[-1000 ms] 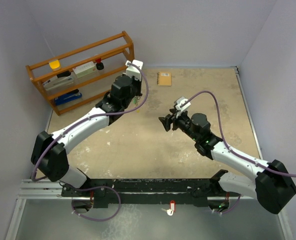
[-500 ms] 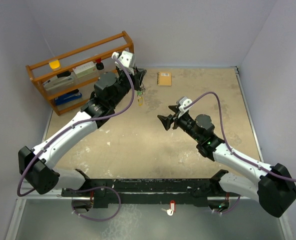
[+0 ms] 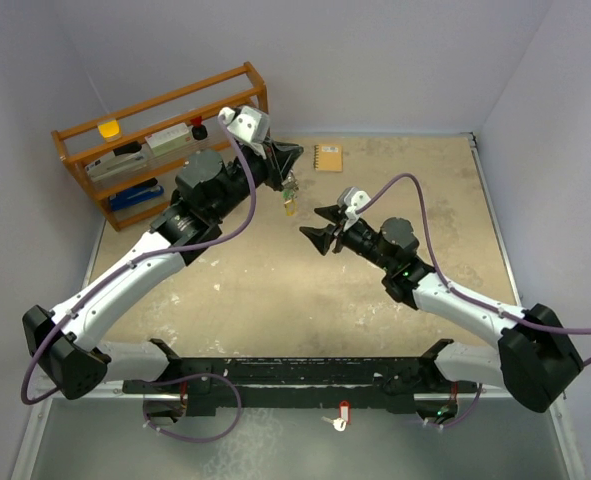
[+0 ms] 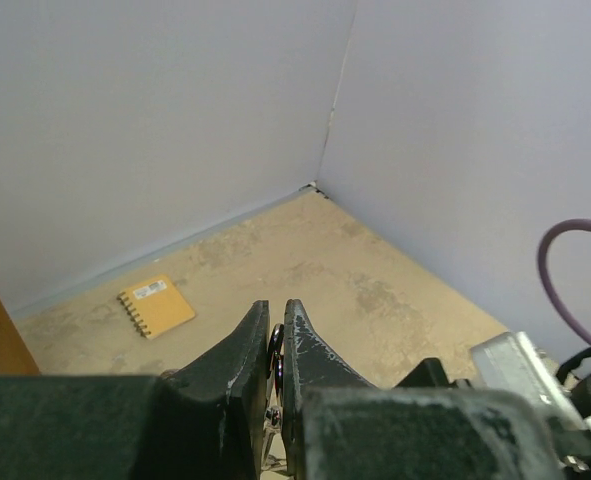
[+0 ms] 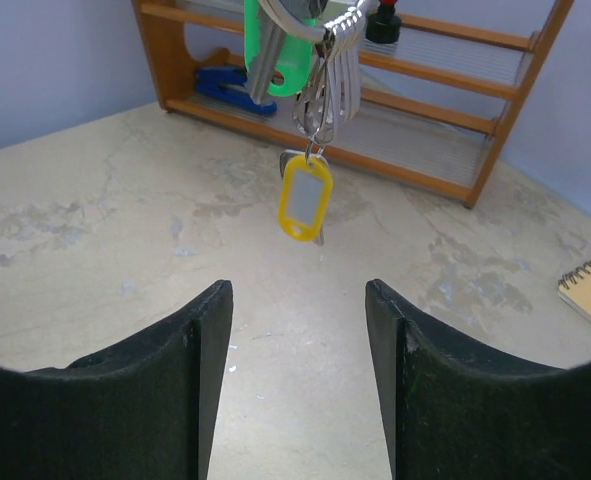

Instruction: Remove the keys from the keyring

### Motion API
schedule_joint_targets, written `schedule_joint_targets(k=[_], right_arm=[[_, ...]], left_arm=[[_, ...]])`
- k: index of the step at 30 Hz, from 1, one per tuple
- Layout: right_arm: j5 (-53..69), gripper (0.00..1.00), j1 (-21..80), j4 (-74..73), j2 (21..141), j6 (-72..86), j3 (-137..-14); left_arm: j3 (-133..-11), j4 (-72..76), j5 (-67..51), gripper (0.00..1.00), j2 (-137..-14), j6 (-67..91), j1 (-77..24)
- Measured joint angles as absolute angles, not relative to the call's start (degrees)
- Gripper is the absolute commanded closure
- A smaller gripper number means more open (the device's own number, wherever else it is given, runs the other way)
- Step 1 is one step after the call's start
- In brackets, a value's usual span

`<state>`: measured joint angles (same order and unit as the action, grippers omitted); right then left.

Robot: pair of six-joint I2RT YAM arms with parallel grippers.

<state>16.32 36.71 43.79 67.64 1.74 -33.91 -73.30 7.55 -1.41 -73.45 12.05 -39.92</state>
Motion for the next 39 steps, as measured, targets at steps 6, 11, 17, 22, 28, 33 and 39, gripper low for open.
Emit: schedule_joint_targets(k=[6, 11, 17, 22, 28, 33, 39], right_arm=[[20.1, 0.46, 36.1, 45.7, 70.7, 1.8, -35.5], [26.4, 0.47, 33.3, 46.3, 71.8, 3.0, -38.1], [32.2, 0.51, 30.9, 49.2, 72.2, 5.6, -39.7], [36.4, 0.52, 30.5, 51.2, 74.5, 8.2, -40.6], [39.7, 0.54, 30.4, 52.1, 76.4, 10.0, -41.2], [40.3, 0.55, 30.4, 52.7, 76.5, 10.4, -41.6], [40.7, 0.68, 30.4, 53.3, 76.6, 11.0, -43.6]], left_arm=[[-73.3, 7.6, -4.1, 1.0, -71.5, 12.9, -40.5], [-73.3, 7.6, -6.0, 1.0, -70.7, 13.0, -40.8], [-73.3, 7.9, -7.8, 1.0, -70.1, 14.0, -41.0], [-73.3, 9.0, -8.8, 1.0, -69.6, 14.6, -41.0], [-73.3, 10.0, -10.0, 1.0, -69.6, 15.9, -41.1], [-73.3, 10.7, -10.7, 1.0, -69.4, 16.6, -41.1], [-73.3, 11.6, -10.7, 1.0, -69.3, 17.0, -41.3]])
